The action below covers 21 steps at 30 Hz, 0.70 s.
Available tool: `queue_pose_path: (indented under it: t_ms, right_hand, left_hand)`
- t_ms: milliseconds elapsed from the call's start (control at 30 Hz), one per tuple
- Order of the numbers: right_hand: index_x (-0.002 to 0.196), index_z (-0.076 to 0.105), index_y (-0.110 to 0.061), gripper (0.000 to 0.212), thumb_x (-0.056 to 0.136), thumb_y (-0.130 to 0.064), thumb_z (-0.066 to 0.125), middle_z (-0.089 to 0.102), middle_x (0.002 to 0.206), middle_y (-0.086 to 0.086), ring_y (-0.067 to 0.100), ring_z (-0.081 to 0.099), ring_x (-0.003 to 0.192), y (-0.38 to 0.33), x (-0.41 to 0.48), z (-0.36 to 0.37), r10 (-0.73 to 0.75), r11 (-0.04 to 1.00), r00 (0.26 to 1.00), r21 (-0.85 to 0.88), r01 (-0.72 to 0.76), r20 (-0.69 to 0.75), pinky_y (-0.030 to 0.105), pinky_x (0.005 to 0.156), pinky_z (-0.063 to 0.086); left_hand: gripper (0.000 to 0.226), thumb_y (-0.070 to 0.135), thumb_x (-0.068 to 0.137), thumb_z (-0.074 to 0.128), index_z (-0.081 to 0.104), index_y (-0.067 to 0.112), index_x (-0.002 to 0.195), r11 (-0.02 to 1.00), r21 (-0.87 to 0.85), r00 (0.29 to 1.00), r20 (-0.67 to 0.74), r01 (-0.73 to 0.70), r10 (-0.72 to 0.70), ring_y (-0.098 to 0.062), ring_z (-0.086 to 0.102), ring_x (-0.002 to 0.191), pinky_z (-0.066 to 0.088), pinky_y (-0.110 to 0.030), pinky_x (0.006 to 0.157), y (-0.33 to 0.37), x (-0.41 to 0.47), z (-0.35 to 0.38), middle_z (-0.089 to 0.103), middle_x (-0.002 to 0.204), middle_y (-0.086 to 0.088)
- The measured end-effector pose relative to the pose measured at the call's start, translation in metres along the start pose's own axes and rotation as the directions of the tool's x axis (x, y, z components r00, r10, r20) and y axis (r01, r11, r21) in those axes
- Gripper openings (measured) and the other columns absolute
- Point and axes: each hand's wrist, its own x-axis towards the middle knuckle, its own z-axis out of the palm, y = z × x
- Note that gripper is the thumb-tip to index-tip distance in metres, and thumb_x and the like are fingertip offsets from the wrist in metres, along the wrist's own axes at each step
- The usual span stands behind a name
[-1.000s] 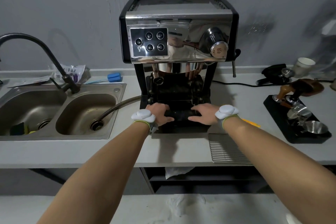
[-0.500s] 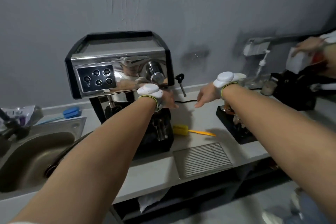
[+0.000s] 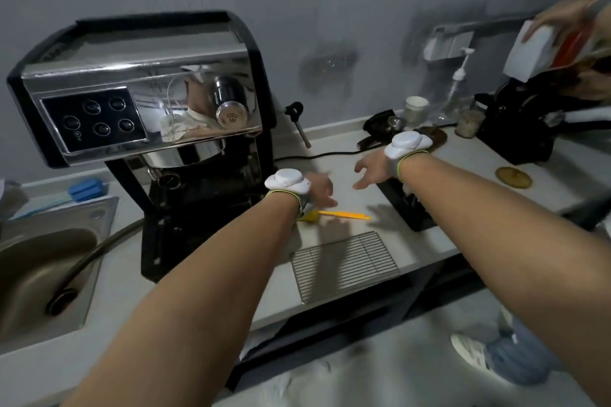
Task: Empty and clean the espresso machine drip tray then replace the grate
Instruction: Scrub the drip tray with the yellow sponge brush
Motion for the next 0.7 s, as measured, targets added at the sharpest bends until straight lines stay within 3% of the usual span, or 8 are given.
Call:
queue_pose_path:
  t_ms: [133, 200, 367, 467, 600, 700]
  right_hand:
    - [0.153, 0.026, -0.013, 0.073, 0.094, -0.047, 0.053, 0.03, 0.157, 0.007, 0.027, 0.034, 0.141, -0.003, 0.045, 0.042, -0.047, 0.998, 0.998, 0.038, 0.046, 0.038, 0.037, 0.114, 0.031]
    - [0.153, 0.025, -0.013, 0.074, 0.093, -0.045, 0.055, 0.036, 0.154, 0.01, 0.031, 0.04, 0.137, -0.006, 0.072, 0.068, -0.077, 0.995, 0.995, 0.071, 0.072, 0.062, 0.038, 0.111, 0.036]
    - [0.142, 0.037, -0.005, 0.068, 0.089, -0.04, 0.061, 0.047, 0.14, 0.018, 0.036, 0.05, 0.125, -0.022, 0.107, 0.115, -0.144, 0.988, 0.989, 0.049, 0.144, 0.013, 0.042, 0.102, 0.044]
    - [0.133, 0.044, -0.005, 0.059, 0.086, -0.035, 0.064, 0.048, 0.135, 0.017, 0.037, 0.053, 0.119, -0.036, 0.13, 0.142, -0.169, 0.982, 0.984, 0.072, 0.172, -0.049, 0.04, 0.097, 0.045]
    - [0.145, 0.035, -0.007, 0.07, 0.087, -0.036, 0.061, 0.042, 0.144, 0.016, 0.036, 0.051, 0.125, -0.053, 0.149, 0.168, -0.171, 0.977, 0.98, 0.108, 0.182, -0.099, 0.036, 0.098, 0.044]
    - [0.141, 0.037, -0.006, 0.064, 0.088, -0.036, 0.057, 0.048, 0.136, 0.018, 0.038, 0.051, 0.122, -0.06, 0.163, 0.181, -0.133, 0.989, 0.988, 0.053, 0.137, -0.08, 0.04, 0.097, 0.046]
  left_hand:
    - [0.05, 0.034, 0.096, 0.057, 0.048, 0.01, 0.138, 0.995, -0.098, 0.998, 0.052, -0.018, 0.023, -0.03, 0.053, 0.122, 0.041, -0.029, 0.087, -0.006, 0.033, 0.066, 0.057, 0.133, -0.015]
    - [0.056, 0.03, 0.096, 0.058, 0.041, 0.008, 0.144, 0.989, -0.149, 0.996, 0.088, -0.008, 0.021, -0.033, 0.046, 0.13, 0.039, -0.031, 0.093, -0.011, 0.049, 0.106, 0.05, 0.14, -0.018]
    - [0.07, 0.043, 0.096, 0.05, 0.021, 0.013, 0.153, 0.991, -0.115, 0.997, 0.022, -0.067, 0.07, -0.03, 0.002, 0.151, 0.019, -0.044, 0.119, -0.032, 0.044, 0.197, 0.002, 0.164, -0.013]
    - [0.07, 0.049, 0.099, 0.039, 0.014, 0.017, 0.156, 0.994, -0.051, 0.995, 0.0, -0.099, 0.099, -0.028, -0.003, 0.151, 0.011, -0.048, 0.119, -0.048, 0.04, 0.246, -0.005, 0.165, -0.01]
    - [0.068, 0.057, 0.1, 0.023, 0.005, 0.024, 0.157, 0.992, 0.05, 0.986, -0.11, -0.119, 0.124, -0.021, -0.004, 0.152, 0.004, -0.048, 0.118, -0.061, 0.036, 0.272, -0.007, 0.165, -0.004]
    - [0.066, 0.056, 0.1, 0.02, 0.008, 0.026, 0.157, 0.991, 0.106, 0.969, -0.226, -0.08, 0.102, -0.02, 0.0, 0.152, 0.005, -0.047, 0.118, -0.059, 0.031, 0.284, -0.001, 0.165, -0.002]
